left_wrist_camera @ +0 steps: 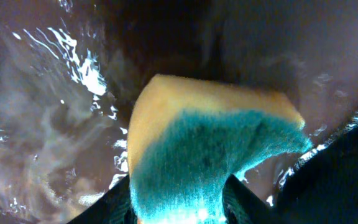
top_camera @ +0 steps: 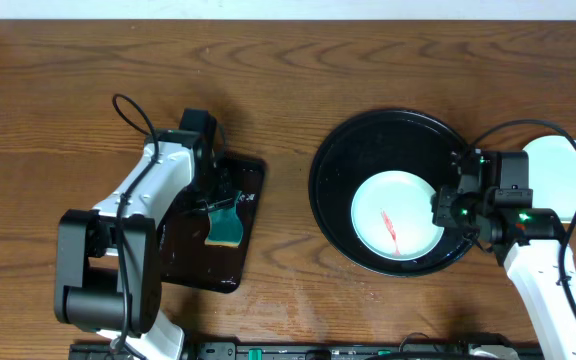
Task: Clean dirty plates on tray and stack at the side
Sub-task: 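Carry the sponge with the left gripper onto the last green plate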
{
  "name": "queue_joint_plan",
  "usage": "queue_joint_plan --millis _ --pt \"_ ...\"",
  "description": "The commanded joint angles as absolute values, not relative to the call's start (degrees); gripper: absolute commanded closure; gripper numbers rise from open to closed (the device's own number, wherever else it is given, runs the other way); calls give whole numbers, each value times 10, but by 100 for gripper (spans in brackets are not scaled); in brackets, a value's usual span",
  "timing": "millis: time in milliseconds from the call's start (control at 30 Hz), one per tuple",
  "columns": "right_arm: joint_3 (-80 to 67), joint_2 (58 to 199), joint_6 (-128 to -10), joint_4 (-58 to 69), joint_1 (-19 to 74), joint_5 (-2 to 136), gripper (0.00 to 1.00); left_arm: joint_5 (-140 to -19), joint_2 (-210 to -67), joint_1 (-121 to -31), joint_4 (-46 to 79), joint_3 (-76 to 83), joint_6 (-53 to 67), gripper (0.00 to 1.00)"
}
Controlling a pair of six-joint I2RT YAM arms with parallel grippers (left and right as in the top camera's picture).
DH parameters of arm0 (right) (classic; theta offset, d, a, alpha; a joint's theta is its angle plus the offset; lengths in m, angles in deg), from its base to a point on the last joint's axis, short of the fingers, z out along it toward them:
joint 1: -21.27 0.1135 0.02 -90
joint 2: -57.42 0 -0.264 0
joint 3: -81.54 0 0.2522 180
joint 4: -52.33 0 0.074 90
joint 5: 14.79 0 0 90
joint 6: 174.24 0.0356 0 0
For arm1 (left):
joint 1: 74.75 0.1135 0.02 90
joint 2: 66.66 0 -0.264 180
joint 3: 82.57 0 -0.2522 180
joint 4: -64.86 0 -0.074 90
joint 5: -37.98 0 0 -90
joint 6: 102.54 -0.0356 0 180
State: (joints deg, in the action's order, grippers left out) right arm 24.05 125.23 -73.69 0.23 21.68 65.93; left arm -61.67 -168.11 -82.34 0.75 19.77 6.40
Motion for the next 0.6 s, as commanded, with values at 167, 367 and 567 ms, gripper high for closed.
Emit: queue_joint_plan --millis 167,367,567 --pt "236 1263 -702 5 172 689 76 -604 -1650 -832 -13 188 54 53" --pt "236 1270 -717 11 172 661 76 -605 -1663 -841 80 272 113 62" --pt "236 1271 -726 25 172 661 76 -619 -1666 -841 124 318 128 92"
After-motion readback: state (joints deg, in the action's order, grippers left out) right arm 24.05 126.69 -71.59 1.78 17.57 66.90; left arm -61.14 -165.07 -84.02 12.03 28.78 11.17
